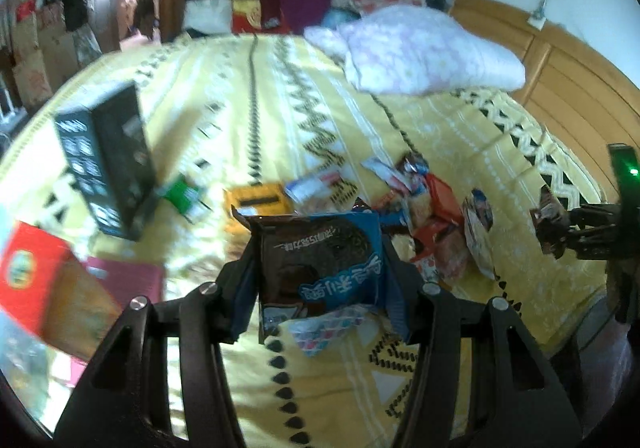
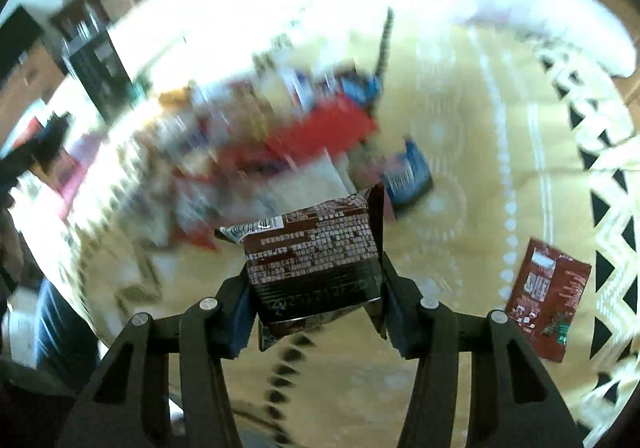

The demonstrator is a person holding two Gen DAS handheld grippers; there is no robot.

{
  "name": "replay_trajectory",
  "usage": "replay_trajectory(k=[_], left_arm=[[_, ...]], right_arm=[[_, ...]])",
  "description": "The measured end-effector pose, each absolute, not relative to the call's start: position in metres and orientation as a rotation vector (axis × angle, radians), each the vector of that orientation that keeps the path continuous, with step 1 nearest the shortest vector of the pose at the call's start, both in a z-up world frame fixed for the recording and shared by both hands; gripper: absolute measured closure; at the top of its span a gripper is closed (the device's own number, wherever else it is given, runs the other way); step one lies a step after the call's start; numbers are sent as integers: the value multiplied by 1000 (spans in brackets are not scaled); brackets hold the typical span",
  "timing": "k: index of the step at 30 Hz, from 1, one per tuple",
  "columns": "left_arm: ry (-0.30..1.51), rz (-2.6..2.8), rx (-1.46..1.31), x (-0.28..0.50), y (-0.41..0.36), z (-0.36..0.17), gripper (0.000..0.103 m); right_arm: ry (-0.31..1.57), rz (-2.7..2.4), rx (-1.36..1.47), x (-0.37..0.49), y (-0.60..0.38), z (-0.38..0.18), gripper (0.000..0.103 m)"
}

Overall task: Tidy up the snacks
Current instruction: 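Grasp the blue chocolate-cookie packet with left tool while right grasps the dark wafer packet, then carry the cookie packet and dark wafer packet over the glass bowl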

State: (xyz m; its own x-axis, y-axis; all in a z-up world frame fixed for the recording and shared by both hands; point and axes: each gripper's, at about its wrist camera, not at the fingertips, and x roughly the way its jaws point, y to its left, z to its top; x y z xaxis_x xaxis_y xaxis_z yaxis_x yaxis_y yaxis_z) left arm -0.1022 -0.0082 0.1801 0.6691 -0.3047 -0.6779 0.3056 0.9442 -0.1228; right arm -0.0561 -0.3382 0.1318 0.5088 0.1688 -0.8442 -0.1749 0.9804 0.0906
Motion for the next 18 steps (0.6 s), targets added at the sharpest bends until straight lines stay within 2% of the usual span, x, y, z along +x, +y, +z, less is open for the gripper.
replay_trajectory(k=[8, 18], left_arm=[[581, -199, 17, -130, 50, 235, 48], [499, 40, -57, -139, 158, 271, 48]], right_arm=[[701, 252, 109, -63, -255, 193, 46], [546, 465, 170, -29, -118, 261, 46]])
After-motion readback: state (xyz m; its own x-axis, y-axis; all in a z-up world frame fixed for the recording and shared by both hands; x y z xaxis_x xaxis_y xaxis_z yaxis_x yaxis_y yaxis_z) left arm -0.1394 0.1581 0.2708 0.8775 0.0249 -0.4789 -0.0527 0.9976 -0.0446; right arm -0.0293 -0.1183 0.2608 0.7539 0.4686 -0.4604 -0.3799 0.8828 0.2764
